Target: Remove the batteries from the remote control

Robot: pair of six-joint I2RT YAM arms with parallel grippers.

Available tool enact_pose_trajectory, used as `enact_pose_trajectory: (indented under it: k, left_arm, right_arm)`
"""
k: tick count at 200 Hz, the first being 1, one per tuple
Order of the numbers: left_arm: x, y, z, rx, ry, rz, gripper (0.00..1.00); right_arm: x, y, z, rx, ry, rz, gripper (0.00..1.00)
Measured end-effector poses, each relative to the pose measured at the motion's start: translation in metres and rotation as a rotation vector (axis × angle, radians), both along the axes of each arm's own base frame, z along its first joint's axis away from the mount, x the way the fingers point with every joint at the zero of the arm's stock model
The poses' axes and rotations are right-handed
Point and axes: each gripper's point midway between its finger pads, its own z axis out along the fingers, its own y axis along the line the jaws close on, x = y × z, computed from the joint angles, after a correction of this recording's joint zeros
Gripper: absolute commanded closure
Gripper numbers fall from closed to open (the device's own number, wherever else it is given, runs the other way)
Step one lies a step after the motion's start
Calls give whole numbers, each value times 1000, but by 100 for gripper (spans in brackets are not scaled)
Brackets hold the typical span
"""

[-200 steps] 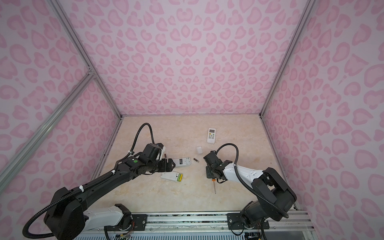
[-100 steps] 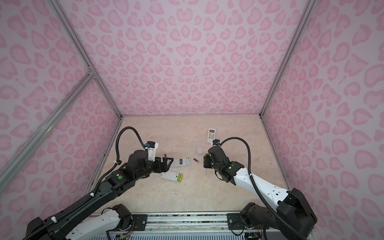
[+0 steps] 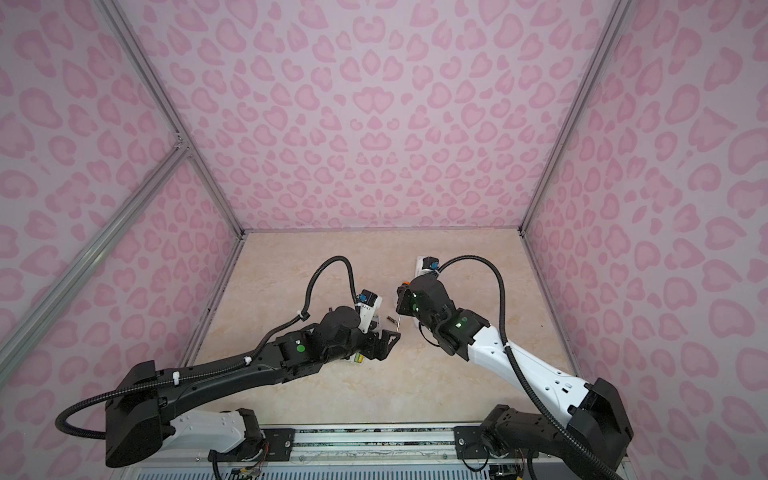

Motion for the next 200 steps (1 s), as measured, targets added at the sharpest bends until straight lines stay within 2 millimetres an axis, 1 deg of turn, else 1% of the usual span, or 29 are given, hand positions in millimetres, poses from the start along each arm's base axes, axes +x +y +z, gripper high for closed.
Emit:
enact_pose_trajectory:
  k: [8, 17, 21, 25, 29, 35, 37, 38, 44, 46, 48, 64, 72, 83, 96, 102, 112, 122, 136, 152, 167, 182, 200]
  left_arm:
    - [0, -5, -1, -5, 7, -14, 21]
    - [2, -10, -3, -10, 8, -18, 25]
    - [2, -12, -3, -14, 8, -22, 28]
    - [2, -14, -3, -19, 10, -28, 34]
    - [2, -16, -4, -23, 13, -34, 42]
    - [3, -16, -4, -26, 15, -35, 59]
    - [3, -16, -5, -26, 15, -34, 62]
    - [4, -16, -5, -26, 15, -32, 67]
    - [5, -17, -5, -29, 14, -31, 88]
    - [6, -17, -5, -32, 15, -32, 93]
    - [6, -17, -5, -35, 17, -34, 95]
    - [6, -19, -2, -63, 17, -49, 96]
    - [7, -17, -2, -68, 14, -45, 96]
    - [7, -12, -1, -73, 16, -52, 96]
    - [8, -6, 4, -87, 8, -61, 96]
    - [9, -2, 6, -90, -1, -67, 96]
    - [15, 7, 13, -107, -9, -50, 96]
    - [18, 14, 19, -124, -17, -60, 96]
    - [20, 22, 27, -152, -20, -86, 96]
    - [20, 31, 35, -190, -12, -127, 96]
    - [19, 39, 40, -229, 8, -166, 96]
    - [16, 42, 47, -259, 16, -213, 96]
    - [5, 39, 55, -295, 32, -294, 96]
  right_arm:
    - [-1, 0, 2, 6, -4, -1, 100]
    - [-1, -1, 4, 14, -6, -2, 100]
    - [-2, -1, 5, 16, -7, -1, 100]
    - [-2, -1, 5, 17, -8, 0, 100]
    - [-3, -1, 5, 20, -7, -2, 100]
    - [-3, -2, 5, 24, -4, -4, 100]
    - [-4, -2, 6, 26, -4, -4, 100]
    - [-4, -2, 5, 26, -3, -4, 100]
    - [-5, -2, 6, 32, -1, -3, 100]
    - [-5, -2, 6, 34, -1, -2, 100]
    - [-5, -1, 7, 36, -1, -2, 100]
    - [-5, -2, 10, 48, -9, -3, 99]
    - [-6, -1, 10, 56, -7, 0, 90]
    - [-8, 0, 12, 69, -13, 11, 73]
    - [-8, 5, 18, 97, -44, 38, 53]
    - [-9, 6, 20, 100, -57, 54, 48]
    - [-10, 8, 24, 106, -69, 100, 42]
    - [-8, 9, 31, 117, -91, 142, 39]
    - [-7, 9, 43, 128, -129, 203, 36]
    - [-11, 11, 57, 140, -168, 303, 36]
    - [-19, 17, 70, 157, -208, 403, 35]
    - [-25, 20, 76, 186, -224, 479, 34]
    - [-30, 25, 79, 240, -236, 552, 35]
